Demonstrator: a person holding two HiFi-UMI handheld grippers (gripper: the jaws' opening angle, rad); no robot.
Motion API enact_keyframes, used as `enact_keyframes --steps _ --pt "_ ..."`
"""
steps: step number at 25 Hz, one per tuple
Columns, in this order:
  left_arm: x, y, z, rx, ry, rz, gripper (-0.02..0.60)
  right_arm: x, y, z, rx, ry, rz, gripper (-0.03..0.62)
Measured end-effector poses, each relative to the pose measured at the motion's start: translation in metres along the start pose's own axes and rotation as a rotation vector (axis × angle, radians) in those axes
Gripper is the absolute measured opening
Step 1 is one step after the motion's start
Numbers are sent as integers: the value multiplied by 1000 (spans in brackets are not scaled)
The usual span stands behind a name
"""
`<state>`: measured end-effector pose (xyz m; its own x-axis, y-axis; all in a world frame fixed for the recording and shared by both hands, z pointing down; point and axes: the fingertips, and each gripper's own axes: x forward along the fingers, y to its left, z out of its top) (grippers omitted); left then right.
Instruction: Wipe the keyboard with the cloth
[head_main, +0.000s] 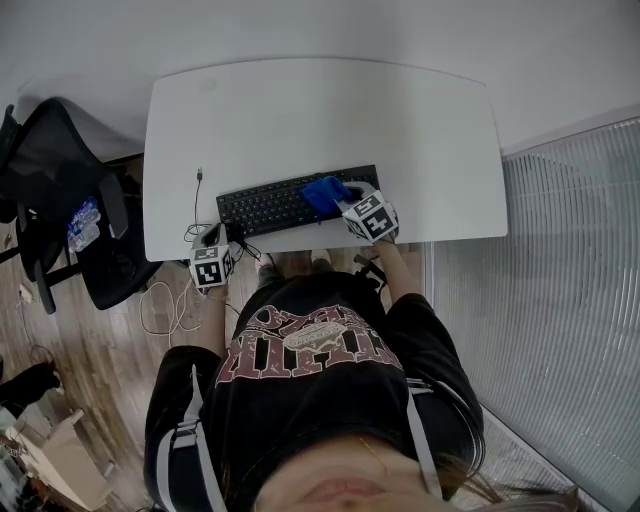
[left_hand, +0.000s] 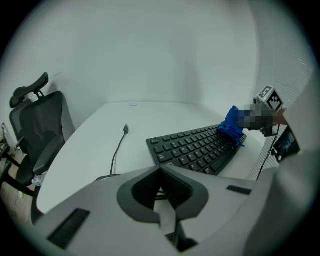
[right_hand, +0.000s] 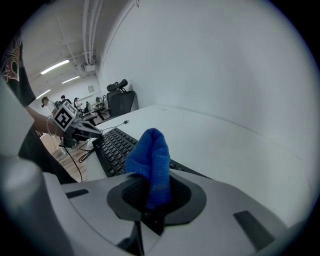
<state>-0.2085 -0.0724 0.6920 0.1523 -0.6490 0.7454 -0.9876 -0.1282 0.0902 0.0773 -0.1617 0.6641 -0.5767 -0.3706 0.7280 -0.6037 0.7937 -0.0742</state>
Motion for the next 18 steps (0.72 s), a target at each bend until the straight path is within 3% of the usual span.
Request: enact_keyframes --steps 18 --pt "0 1 -1 -3 1 7 35 -45 -64 -48 149 10 -177 55"
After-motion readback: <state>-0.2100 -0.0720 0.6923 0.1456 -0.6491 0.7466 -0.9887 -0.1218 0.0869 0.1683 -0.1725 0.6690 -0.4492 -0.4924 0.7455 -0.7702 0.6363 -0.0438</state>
